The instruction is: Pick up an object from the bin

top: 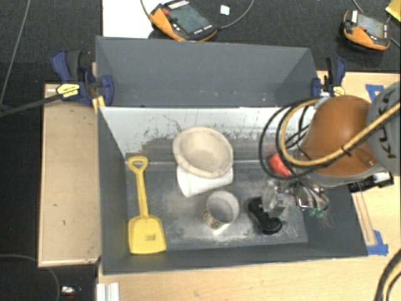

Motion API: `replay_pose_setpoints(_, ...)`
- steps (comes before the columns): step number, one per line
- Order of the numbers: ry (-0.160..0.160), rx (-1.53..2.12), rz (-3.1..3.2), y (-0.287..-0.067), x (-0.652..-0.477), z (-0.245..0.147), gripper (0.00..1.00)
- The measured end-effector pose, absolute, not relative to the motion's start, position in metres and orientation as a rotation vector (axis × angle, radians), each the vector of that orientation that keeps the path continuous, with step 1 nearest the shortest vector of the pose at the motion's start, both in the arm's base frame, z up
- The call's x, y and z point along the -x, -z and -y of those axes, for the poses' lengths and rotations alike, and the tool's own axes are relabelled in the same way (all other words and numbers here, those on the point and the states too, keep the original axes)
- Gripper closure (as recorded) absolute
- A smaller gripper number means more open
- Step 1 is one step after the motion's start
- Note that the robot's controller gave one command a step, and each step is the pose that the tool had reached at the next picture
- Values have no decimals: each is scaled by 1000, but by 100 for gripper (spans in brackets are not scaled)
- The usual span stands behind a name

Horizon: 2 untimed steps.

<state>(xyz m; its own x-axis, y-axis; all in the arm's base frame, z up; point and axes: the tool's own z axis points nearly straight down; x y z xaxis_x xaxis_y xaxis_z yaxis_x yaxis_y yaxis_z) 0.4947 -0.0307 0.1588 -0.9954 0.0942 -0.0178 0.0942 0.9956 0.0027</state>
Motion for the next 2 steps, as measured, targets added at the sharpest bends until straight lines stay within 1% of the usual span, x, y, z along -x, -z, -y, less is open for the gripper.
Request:
replay_pose_setpoints(1, -3, 86, -3119, -134, -508, 52, 100)
replay_pose_setpoints(2, 2, 501, -3080, -120, -496, 51, 100)
